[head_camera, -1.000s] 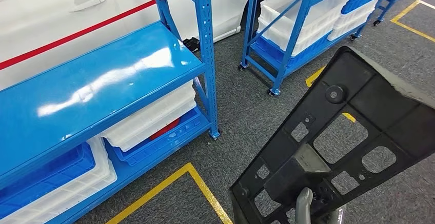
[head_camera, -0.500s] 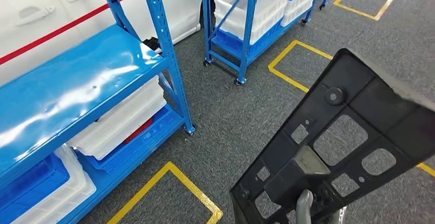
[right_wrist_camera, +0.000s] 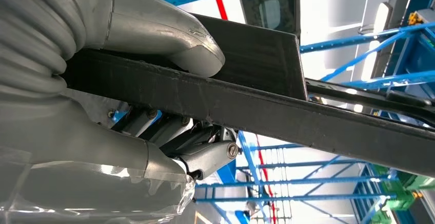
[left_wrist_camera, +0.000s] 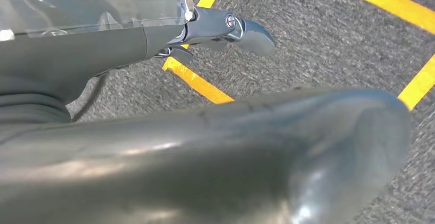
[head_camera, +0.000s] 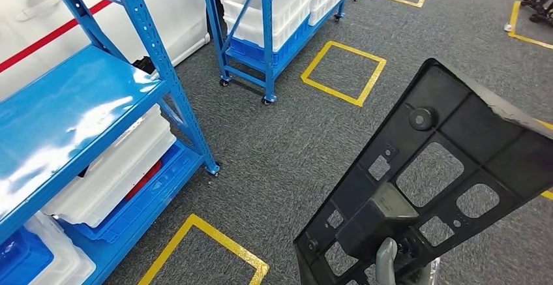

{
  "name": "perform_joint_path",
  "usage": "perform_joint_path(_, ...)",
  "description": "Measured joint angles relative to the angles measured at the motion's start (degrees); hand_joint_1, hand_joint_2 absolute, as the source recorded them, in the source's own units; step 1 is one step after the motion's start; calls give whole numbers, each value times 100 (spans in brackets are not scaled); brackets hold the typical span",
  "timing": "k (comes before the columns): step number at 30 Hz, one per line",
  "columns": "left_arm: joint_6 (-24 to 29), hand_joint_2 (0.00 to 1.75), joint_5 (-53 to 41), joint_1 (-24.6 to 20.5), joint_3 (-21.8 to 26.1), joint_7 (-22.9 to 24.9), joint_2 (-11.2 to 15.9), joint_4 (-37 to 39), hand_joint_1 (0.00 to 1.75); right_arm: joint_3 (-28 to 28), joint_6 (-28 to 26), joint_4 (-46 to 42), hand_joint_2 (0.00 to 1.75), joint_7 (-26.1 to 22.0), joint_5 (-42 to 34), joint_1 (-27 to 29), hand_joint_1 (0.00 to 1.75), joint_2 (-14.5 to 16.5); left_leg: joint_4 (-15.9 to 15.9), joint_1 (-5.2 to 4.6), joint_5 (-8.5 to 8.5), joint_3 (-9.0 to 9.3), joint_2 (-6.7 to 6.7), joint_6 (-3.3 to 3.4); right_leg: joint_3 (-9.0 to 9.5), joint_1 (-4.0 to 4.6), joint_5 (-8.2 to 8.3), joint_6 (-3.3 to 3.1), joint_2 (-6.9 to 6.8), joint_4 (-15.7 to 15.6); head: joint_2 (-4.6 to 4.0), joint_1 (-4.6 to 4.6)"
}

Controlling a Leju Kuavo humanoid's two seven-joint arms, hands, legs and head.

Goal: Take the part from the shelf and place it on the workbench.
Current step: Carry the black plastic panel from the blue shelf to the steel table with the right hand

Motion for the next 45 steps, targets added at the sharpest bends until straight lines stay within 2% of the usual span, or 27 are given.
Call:
perform_joint_path(2,-1,0,-2,-18,-3,0,-2,0,0,-9,9,1,175,12,7,5,175,9,-56,1,54,1,135,38,-49,-12,49,87,80,-12,0,0)
perform_joint_path(4,-5,0,-9,-23,-6,-2,-4,0,0,-19,18,0,175,17,13,1,175,12,-144,13,142,-3,306,111,-169,20,-119,129,-166,200,0,15)
perform_joint_path(6,-13,0,-16,-6,-6,-2,-3,-1,0,-27,27,1,175,27,20,-16,175,11,-177,-6,187,-37,495,162,-444,33,-526,145,-516,834,0,30)
perform_joint_path(8,-18,0,-16,9,-5,0,-1,-1,0,-38,29,2,175,42,28,-22,175,10,-158,-30,195,-79,694,173,-651,16,-781,172,-630,1427,0,32)
perform_joint_path(9,-19,0,-16,7,-5,0,-1,0,0,-43,29,2,175,48,32,-20,175,10,-145,-35,193,-95,785,171,-626,12,-766,181,-656,1478,0,32)
perform_joint_path(11,-25,0,-16,-9,-5,0,-3,0,0,-48,30,2,175,58,40,-20,175,10,-114,-37,179,-106,944,155,-241,15,-495,177,-767,939,0,32)
perform_joint_path(13,-32,0,-17,-16,-6,0,-5,0,0,-48,31,2,175,66,46,-27,175,12,-79,-60,150,-102,1065,112,206,62,-293,108,-1039,184,0,29)
perform_joint_path(15,-34,0,-17,-22,-7,0,-5,0,0,-49,31,1,175,73,50,-31,175,14,-54,-86,134,-98,1169,68,331,116,-265,24,-1151,-102,0,25)
perform_joint_path(17,-34,0,-17,-40,-8,-2,-5,0,0,-51,31,0,175,78,52,-23,175,15,-43,-90,117,-95,1251,24,295,108,-220,-44,-1013,-127,0,23)
perform_joint_path(19,-34,0,-15,-48,-9,-7,-5,0,0,-51,31,0,175,83,54,-24,175,17,149,-67,-64,-160,1029,-31,274,71,-163,-126,-883,-172,0,19)
perform_joint_path(21,-34,0,-6,-31,-9,-6,-4,0,0,-48,30,0,175,89,56,-33,175,24,802,-27,-473,-418,663,-76,238,57,-115,-185,-748,-188,0,11)
perform_joint_path(23,-33,0,2,-7,-9,2,-4,0,0,-46,30,0,175,101,57,-33,175,29,1541,-1,-774,-731,536,-105,193,62,-84,-194,-583,-175,0,11)
perform_joint_path(24,-32,0,6,0,-8,7,-4,0,0,-47,29,0,175,108,57,-33,175,29,1665,9,-760,-784,525,-113,175,62,-72,-186,-492,-162,0,11)
perform_joint_path(25,-32,0,10,4,-7,9,-4,0,0,-48,28,0,175,116,57,-33,175,29,1563,22,-633,-734,514,-118,162,60,-64,-176,-403,-144,0,11)
perform_joint_path(26,-32,0,15,4,-6,11,-4,0,0,-47,27,0,175,124,57,-33,175,29,1229,40,-415,-577,461,-119,153,56,-60,-164,-315,-121,0,12)
perform_joint_path(28,-32,0,34,4,-4,10,-2,0,0,-45,24,0,175,134,58,-41,175,29,437,82,-64,-226,181,-116,120,53,-56,-124,-163,-63,0,12)
perform_joint_path(30,-32,0,55,3,-2,8,1,0,0,-42,11,-1,175,150,64,-48,175,29,78,87,19,-95,-42,-95,51,43,-26,-39,-25,-30,0,15)
perform_joint_path(32,-31,0,80,-2,2,7,3,0,0,-40,-24,-12,175,183,71,-24,175,28,48,68,43,-106,25,-37,-14,23,35,66,108,-39,0,17)
perform_joint_path(33,-31,0,93,-8,5,7,4,0,0,-41,-47,-21,175,200,73,1,175,27,25,68,76,-108,106,6,-45,20,31,100,57,-22,0,18)
perform_joint_path(34,-30,0,104,-7,7,7,4,0,0,-42,-69,-34,175,216,74,20,175,26,0,72,111,-114,189,51,-98,27,-35,121,-79,63,0,25)
perform_joint_path(36,-28,0,116,7,9,9,7,-1,0,-42,-106,-54,175,240,74,34,175,21,-31,60,157,-139,374,109,-323,42,-368,141,-458,548,0,37)
perform_joint_path(37,-27,0,120,22,10,12,10,-1,0,-42,-127,-60,175,250,74,34,175,19,-31,43,163,-158,471,121,-485,42,-577,154,-565,931,0,43)
perform_joint_path(38,-25,0,122,35,13,14,14,-2,0,-43,-151,-62,175,257,71,37,175,15,-29,28,165,-173,574,125,-626,34,-732,169,-614,1285,0,43)
perform_joint_path(40,-23,0,123,41,19,17,18,-2,0,-49,-196,-62,175,269,55,54,175,8,-25,12,165,-194,770,125,-649,22,-758,183,-660,1508,0,43)
perform_joint_path(41,-23,0,123,36,21,17,18,-2,0,-51,-208,-62,175,273,40,60,175,6,-23,10,162,-195,852,121,-479,22,-625,178,-696,1266,0,43)
perform_joint_path(43,-23,0,123,23,24,17,16,-2,0,-54,-211,-70,175,280,12,62,175,4,-18,-4,146,-173,986,97,29,54,-343,137,-944,442,0,43)
perform_joint_path(45,-23,0,124,16,30,17,16,-2,0,-55,-211,-85,175,289,-16,62,175,3,-9,-32,126,-149,1084,52,302,106,-244,68,-1139,-60,0,38)
